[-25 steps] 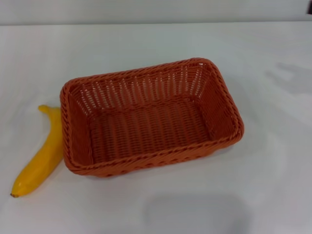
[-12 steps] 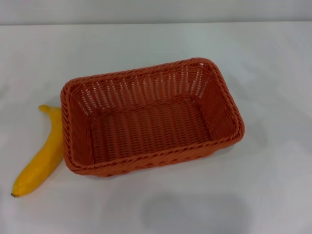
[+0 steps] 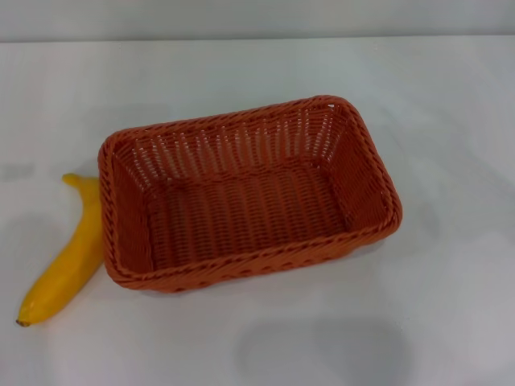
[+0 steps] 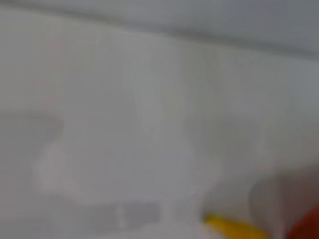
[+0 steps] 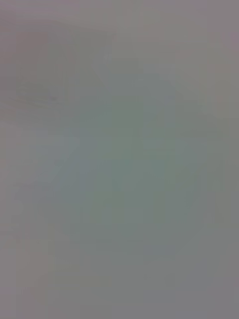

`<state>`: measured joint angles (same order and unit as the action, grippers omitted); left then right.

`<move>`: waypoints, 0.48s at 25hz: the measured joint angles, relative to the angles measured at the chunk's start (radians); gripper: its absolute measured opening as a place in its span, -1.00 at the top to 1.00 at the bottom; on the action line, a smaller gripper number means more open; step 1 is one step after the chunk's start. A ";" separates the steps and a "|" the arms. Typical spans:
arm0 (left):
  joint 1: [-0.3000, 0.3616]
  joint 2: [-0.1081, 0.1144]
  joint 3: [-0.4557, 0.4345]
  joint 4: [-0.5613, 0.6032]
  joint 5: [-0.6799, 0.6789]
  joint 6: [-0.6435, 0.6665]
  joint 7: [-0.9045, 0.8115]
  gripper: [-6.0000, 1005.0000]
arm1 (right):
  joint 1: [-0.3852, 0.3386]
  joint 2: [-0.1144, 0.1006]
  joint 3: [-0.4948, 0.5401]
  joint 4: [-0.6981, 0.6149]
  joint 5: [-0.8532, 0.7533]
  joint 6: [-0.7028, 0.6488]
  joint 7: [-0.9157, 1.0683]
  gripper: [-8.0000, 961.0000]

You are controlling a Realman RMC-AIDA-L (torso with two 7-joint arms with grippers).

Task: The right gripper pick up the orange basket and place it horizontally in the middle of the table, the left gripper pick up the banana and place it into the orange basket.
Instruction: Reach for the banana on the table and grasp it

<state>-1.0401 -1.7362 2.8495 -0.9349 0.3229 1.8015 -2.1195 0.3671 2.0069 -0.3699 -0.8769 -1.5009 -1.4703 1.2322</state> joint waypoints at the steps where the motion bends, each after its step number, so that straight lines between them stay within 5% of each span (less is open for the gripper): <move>1: 0.000 0.000 0.000 0.000 0.000 0.000 0.000 -0.39 | 0.008 0.000 -0.001 0.010 0.000 0.007 -0.009 -0.10; 3: -0.069 -0.009 0.000 0.050 0.170 -0.029 0.009 -0.39 | 0.019 -0.001 0.000 0.030 0.008 0.016 -0.026 -0.10; 8: -0.150 -0.043 0.001 0.176 0.307 -0.101 0.008 -0.39 | 0.017 0.000 0.005 0.052 0.027 0.024 -0.078 -0.10; 12: -0.188 -0.106 0.000 0.259 0.370 -0.167 0.001 -0.39 | 0.023 0.001 0.005 0.078 0.037 0.029 -0.097 -0.10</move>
<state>-1.2276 -1.8426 2.8497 -0.6759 0.6928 1.6342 -2.1182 0.3906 2.0080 -0.3648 -0.7991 -1.4637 -1.4411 1.1348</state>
